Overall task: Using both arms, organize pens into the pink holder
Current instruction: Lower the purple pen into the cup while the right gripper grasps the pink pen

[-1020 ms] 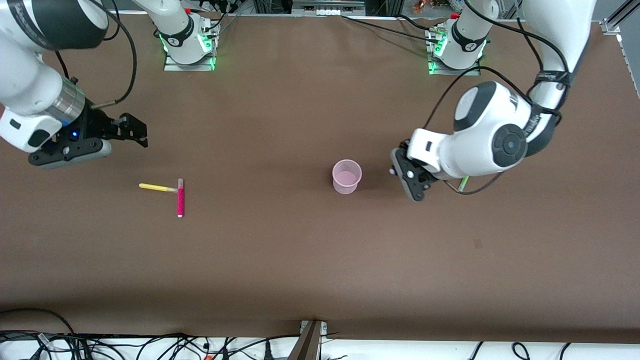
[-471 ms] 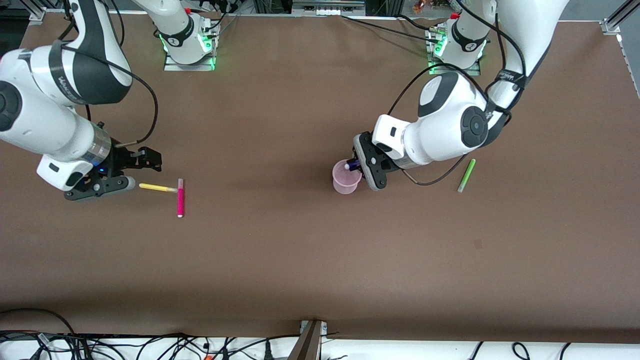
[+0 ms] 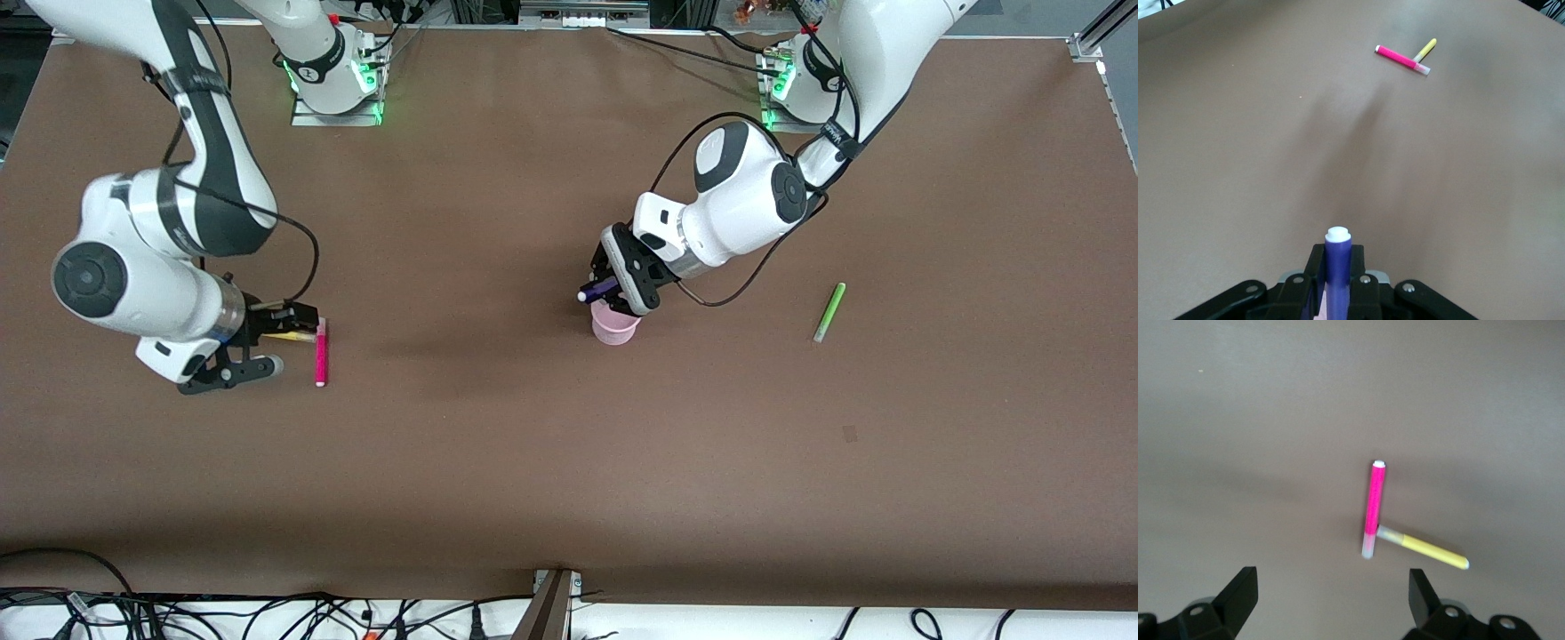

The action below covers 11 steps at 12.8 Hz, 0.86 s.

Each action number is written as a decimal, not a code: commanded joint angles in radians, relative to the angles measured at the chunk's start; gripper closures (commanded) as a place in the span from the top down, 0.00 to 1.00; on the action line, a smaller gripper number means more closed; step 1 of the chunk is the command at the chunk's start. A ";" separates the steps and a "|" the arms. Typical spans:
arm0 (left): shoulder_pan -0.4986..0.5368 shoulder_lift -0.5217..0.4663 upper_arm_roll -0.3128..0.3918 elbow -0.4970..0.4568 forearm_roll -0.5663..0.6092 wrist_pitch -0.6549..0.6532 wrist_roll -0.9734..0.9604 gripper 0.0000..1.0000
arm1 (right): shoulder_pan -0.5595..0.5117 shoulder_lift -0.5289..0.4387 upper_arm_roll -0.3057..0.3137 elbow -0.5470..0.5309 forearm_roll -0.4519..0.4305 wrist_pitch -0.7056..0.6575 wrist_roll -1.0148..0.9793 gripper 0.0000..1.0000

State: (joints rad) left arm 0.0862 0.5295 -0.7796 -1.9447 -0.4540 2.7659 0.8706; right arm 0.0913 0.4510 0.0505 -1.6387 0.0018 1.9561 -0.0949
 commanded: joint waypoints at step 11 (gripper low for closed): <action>0.020 0.118 -0.030 0.021 -0.038 0.156 0.162 1.00 | -0.039 0.222 0.006 0.003 -0.013 0.251 -0.015 0.79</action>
State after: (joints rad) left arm 0.0969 0.6411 -0.7893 -1.9309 -0.4542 2.9111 1.0038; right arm 0.0696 0.6486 0.0485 -1.6391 0.0018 2.1689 -0.0962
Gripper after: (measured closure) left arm 0.744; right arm 0.189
